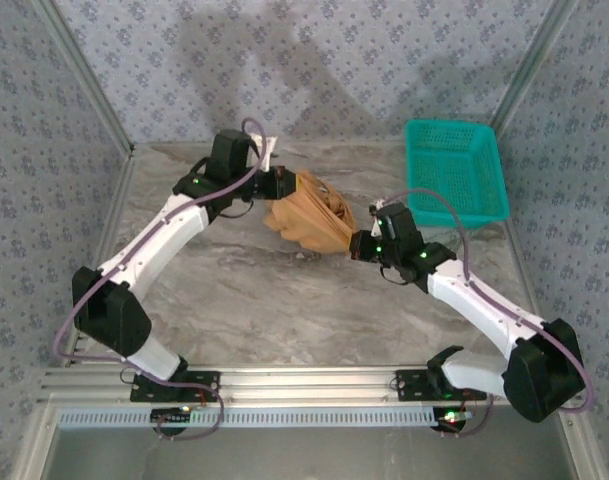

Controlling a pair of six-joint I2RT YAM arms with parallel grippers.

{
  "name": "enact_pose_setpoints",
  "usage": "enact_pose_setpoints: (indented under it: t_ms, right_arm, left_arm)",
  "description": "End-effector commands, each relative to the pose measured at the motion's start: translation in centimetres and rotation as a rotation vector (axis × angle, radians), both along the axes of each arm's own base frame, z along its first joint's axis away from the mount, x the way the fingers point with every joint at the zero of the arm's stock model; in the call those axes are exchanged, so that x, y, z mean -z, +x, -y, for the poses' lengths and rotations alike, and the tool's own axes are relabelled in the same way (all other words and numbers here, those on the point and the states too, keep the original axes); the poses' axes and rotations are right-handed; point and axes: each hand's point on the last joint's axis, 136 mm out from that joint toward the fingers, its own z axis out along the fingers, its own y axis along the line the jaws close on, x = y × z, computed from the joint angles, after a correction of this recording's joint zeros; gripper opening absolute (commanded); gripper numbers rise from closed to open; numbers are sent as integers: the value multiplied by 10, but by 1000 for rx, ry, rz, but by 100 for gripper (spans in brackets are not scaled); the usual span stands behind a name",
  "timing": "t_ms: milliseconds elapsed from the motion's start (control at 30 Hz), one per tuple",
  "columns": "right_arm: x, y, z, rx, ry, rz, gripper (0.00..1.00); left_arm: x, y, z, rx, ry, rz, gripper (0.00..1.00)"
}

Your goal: Fold the inside-out t-shirt

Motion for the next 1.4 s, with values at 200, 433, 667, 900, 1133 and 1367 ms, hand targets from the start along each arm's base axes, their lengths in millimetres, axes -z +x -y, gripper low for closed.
enact_pose_setpoints:
  t_ms: [200, 433, 667, 900, 1133, 1367]
  right_arm:
    - [76, -50, 14, -35, -179, -317, 34]
    - [45, -23, -15, -105, -154, -217, 60]
    - [51, 3, -50, -136, -90, -242, 60]
    - [112, -26, -63, -186, -165, -361, 0]
    - [133, -62, -41, -199, -195, -318, 0]
    - [119, -62, -32, -172, -190, -165, 0]
  left_arm:
    - [61, -22, 7, -54, -91, -8, 0]
    - [79, -43, 8, -11, -43, -34, 0]
    - [85, -63, -8, -34, -19, -30, 0]
    - [103, -75, -33, -81, 117, -27, 47]
    - [100, -63, -33, -23, 275, 1, 72]
    - [138, -60, 18, 138, 281, -107, 78]
